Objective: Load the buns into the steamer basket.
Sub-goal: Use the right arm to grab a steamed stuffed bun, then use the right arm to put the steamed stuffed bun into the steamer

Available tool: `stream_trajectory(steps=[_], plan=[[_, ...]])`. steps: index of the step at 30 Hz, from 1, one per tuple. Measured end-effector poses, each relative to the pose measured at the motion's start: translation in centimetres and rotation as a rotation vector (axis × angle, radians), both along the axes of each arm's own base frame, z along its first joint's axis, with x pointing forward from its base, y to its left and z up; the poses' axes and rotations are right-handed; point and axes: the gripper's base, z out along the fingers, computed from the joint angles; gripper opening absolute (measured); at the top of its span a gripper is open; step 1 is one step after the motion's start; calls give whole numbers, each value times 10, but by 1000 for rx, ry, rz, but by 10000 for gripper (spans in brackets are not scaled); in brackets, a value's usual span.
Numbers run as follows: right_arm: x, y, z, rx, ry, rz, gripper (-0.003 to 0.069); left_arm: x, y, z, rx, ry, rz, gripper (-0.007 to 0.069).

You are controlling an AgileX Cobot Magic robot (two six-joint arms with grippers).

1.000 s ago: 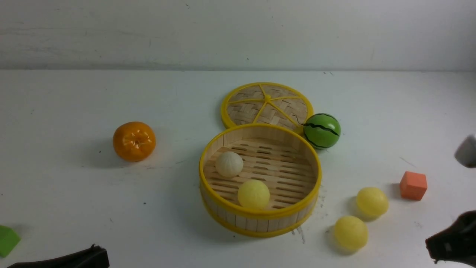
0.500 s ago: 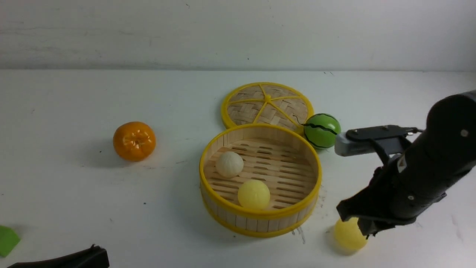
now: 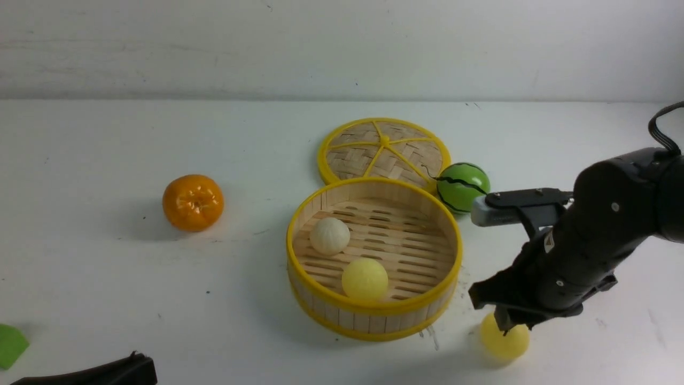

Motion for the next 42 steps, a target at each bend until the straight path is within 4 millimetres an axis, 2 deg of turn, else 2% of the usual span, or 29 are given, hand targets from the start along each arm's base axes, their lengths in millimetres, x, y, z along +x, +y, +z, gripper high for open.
stream_trajectory(steps=[5, 8, 14, 15, 17, 19, 24, 26, 29, 32, 33, 34, 35, 38, 40, 41, 42], plan=[[5, 2, -14, -10, 19, -1, 280, 0, 0, 0, 0, 0, 0, -4], [6, 2, -19, -15, 33, -1, 253, 0, 0, 0, 0, 0, 0, -4], [7, 3, -19, -17, 32, 4, 111, 0, 0, 0, 0, 0, 0, -1], [7, 3, -19, -20, 30, 18, 48, 0, 0, 0, 0, 0, 0, 0], [6, 2, -17, -24, 26, 34, 4, 0, 0, 0, 0, 0, 0, 1], [4, 2, -12, -22, 19, 38, 0, 0, 0, 0, 0, 0, 0, 2], [-5, 6, 38, 42, -23, 62, 1, 0, 0, 0, 0, 0, 0, 8], [-4, 18, 64, 93, -92, 104, 4, 0, 0, 0, 0, 0, 0, 9], [4, 33, 81, 147, -179, 130, 5, 0, 0, 0, 0, 0, 0, 13], [16, 41, 81, 172, -219, 126, 5, 0, 0, 0, 0, 0, 0, 15], [30, 48, 70, 173, -230, 119, 6, 0, 0, 0, 0, 0, 0, 18], [30, 48, 71, 174, -233, 119, 6, 0, 0, 0, 0, 0, 0, 18], [42, 53, 58, 165, -227, 116, 13, 0, 0, 0, 0, 0, 0, 18], [57, 60, 34, 152, -209, 109, 40, 0, 0, 0, 0, 0, 0, 20], [65, 63, 17, 138, -184, 112, 93, 0, 0, 0, 0, 0, 0, 21], [66, 63, 15, 136, -181, 112, 100, 0, 0, 0, 0, 0, 0, 22], [68, 65, 6, 127, -166, 114, 168, 0, 0, 0, 0, 0, 0, 22]])
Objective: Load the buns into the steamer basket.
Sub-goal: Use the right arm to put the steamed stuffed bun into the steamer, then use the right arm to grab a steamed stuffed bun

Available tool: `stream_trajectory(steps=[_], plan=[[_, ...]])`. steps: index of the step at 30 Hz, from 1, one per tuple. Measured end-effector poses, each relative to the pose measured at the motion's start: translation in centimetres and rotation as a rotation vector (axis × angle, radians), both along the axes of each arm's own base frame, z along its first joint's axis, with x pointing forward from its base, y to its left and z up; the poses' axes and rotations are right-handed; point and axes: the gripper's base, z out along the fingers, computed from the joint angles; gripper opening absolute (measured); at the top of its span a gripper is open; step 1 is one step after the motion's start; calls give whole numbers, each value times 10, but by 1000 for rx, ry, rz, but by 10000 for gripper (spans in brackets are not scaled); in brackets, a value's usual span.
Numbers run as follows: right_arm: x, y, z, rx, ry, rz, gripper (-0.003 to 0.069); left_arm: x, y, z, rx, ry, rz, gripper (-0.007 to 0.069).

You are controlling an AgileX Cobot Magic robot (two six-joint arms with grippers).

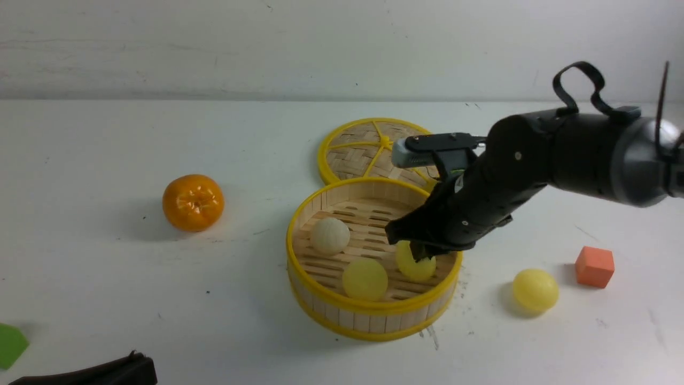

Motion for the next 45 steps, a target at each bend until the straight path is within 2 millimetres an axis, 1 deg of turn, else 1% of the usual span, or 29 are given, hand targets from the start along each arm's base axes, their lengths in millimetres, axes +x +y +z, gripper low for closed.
stream_trajectory(steps=[1, 2, 5, 6, 7, 8, 9, 10, 11, 12, 13, 14, 15, 16, 18, 19, 20, 22, 24, 26, 27, 29, 33, 38, 45], plan=[[0, 0, -2, -2, 4, 1, 188, 0, 0, 0, 0, 0, 0, 23], [1, 1, -4, -4, 6, 1, 274, 0, 0, 0, 0, 0, 0, 26], [1, 1, 2, 14, 1, -17, 442, 0, 0, 0, 1, 0, 0, 29], [0, 1, 5, 18, -1, -19, 481, 0, 0, 0, 1, 0, 0, 29], [0, 0, 8, 20, -4, -19, 499, 0, 0, 0, 1, 0, 0, 29], [-5, -1, 21, 27, -18, -13, 559, 0, 0, 0, 1, 0, 0, 29], [-8, -3, 34, 35, -42, -7, 585, 0, 0, 0, 1, -1, 0, 31], [-10, -5, 43, 36, -61, -1, 595, 0, 0, 0, 1, -1, 0, 31], [-18, -10, 63, 32, -99, 9, 603, 0, 0, 0, 1, -1, 0, 33], [-22, -16, 74, 19, -116, 12, 601, 0, 0, 0, 1, -1, 0, 34], [-23, -18, 76, 14, -112, 8, 600, 0, 0, 0, 1, -1, 0, 34], [-30, -32, 91, -6, -110, -22, 579, 0, 0, 0, 1, -1, 0, 36], [-32, -41, 94, -22, -92, -50, 562, 0, 0, 0, 1, -1, 0, 37], [-33, -54, 94, -45, -60, -92, 538, 0, 0, 0, 1, -1, 0, 38], [-34, -75, 81, -89, 11, -158, 488, 0, 0, 0, 1, -1, 0, 39], [-35, -85, 70, -107, 52, -186, 459, 0, 0, 0, 1, -1, 0, 39], [-35, -93, 59, -118, 87, -209, 430, 0, 0, 0, 2, 0, 0, 39], [-33, -103, 43, -118, 117, -245, 382, 0, 0, 0, 2, 0, 0, 39], [-29, -110, 32, -93, 132, -282, 341, 0, 0, 0, 2, 0, 0, 39], [-22, -115, 26, -62, 134, -312, 322, 0, 0, 0, 2, 0, 0, 39], [-22, -115, 25, -62, 134, -313, 321, 0, 0, 0, 2, 0, 0, 39], [-14, -120, 15, -34, 150, -336, 314, 0, 0, 0, 2, 0, 0, 43], [-6, -123, 1, -19, 160, -349, 314, 0, 0, 0, 2, 0, 0, 50], [-1, -124, -6, -21, 135, -343, 307, 0, 0, 0, 2, 0, 0, 53], [2, -124, -17, -30, 161, -343, 287, 0, 0, 0, 2, 0, 0, 56]])
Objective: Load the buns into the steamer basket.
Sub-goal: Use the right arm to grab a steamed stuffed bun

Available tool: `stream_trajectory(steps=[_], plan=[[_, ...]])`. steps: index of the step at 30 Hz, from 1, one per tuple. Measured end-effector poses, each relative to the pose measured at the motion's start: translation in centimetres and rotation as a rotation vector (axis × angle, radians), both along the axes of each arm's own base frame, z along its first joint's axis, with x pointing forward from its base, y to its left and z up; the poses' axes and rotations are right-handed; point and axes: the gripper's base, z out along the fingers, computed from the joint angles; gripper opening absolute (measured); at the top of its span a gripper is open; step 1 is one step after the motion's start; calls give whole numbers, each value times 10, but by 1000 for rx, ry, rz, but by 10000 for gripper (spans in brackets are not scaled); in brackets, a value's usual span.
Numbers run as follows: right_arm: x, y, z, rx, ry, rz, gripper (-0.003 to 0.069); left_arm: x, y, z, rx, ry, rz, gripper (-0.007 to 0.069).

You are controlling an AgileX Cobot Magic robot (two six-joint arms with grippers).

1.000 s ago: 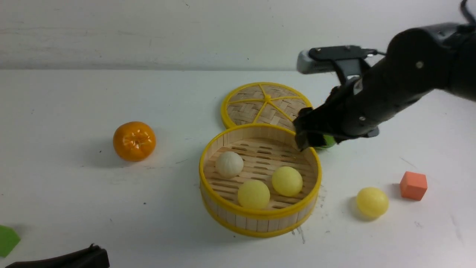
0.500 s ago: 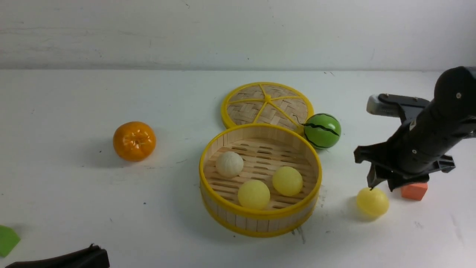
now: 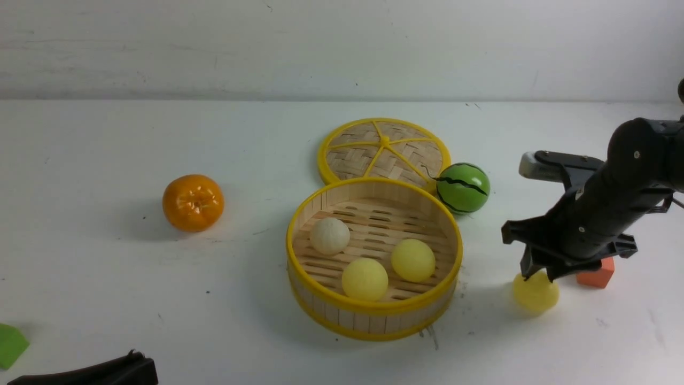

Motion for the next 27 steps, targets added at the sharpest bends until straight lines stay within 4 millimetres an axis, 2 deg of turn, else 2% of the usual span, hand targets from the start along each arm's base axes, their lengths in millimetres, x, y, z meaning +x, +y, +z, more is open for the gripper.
stream_trajectory(steps=[11, 16, 20, 27], plan=[[-4, 0, 6, 0, 15, 6, 276, 0, 0, 0, 0, 0, 0, 57], [-3, -1, 1, -17, 26, 16, 259, 0, 0, 0, 0, 0, 0, 57], [-2, -1, -5, -24, 41, 21, 213, 0, 0, 0, 0, 0, 0, 57], [-1, -1, -6, -42, 30, 66, 42, 0, 0, 0, 0, 0, 0, 66]])
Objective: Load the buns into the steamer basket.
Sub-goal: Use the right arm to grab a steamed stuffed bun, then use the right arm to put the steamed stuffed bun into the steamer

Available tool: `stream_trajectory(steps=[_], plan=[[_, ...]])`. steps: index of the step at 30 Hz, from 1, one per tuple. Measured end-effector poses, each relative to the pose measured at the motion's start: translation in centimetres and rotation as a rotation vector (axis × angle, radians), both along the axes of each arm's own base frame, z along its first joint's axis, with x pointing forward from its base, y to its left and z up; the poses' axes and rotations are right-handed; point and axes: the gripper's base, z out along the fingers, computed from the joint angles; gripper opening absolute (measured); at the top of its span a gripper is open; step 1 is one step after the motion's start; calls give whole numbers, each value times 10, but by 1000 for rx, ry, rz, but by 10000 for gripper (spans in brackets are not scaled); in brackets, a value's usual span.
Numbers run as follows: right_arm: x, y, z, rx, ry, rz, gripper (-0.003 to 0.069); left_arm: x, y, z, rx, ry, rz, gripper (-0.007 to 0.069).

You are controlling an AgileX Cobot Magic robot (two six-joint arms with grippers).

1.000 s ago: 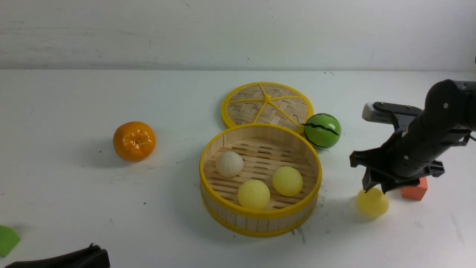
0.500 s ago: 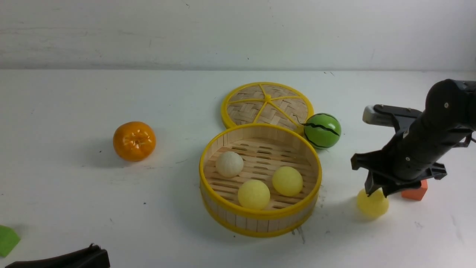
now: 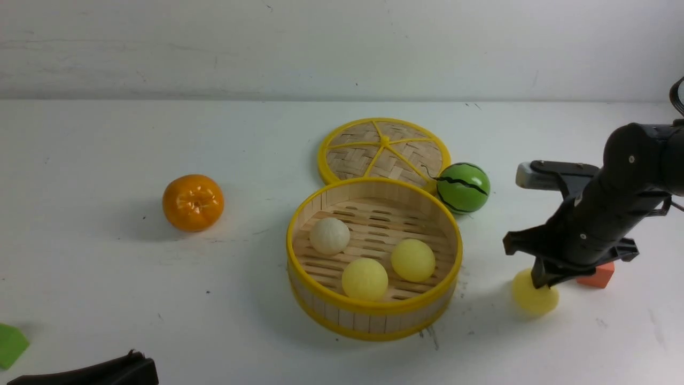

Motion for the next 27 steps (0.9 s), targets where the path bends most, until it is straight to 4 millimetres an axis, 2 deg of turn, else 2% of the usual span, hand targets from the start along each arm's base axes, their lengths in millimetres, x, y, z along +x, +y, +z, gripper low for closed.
stream_trajectory(steps=[1, 5, 7, 9, 10, 12, 14, 15, 16, 17, 18, 20, 22, 25, 27], plan=[[0, 0, 0, -4, -1, 13, 12, 0, 0, 0, 0, 0, 0, 68], [-3, 0, 7, -8, -7, 42, -3, 0, 0, 0, 0, 0, 0, 71], [-10, 4, 25, 8, -29, 62, -3, 0, 0, 0, 0, 0, 0, 71], [-17, 13, 52, 30, -90, 97, -3, 0, 0, 0, 0, 0, 0, 73], [-17, 15, 53, 33, -93, 102, -3, 0, 0, 0, 0, 0, 0, 73], [-23, 43, 96, 84, -222, 186, -1, 0, 0, 0, 0, 0, 0, 76], [-23, 63, 113, 119, -281, 233, 3, 0, 0, 0, 0, 0, 0, 78], [-22, 63, 115, 120, -287, 233, 4, 0, 0, 0, 0, 0, 0, 78], [-19, 83, 120, 142, -314, 275, 5, 0, 0, 0, 0, 0, 0, 81], [-15, 94, 121, 153, -324, 294, 5, 0, 0, 0, 0, 0, 0, 81], [-14, 96, 123, 157, -331, 297, 5, 0, 0, 0, 0, 0, 0, 81], [4, 123, 108, 171, -317, 333, 5, 0, 0, 0, 0, 0, 0, 84], [11, 131, 100, 171, -309, 340, 7, 0, 0, 0, 0, 0, 0, 85], [38, 147, 65, 169, -277, 321, 22, 0, 0, 0, 0, 0, 0, 90], [47, 150, 49, 170, -269, 299, 36, 0, 0, 0, 0, 0, 0, 91]])
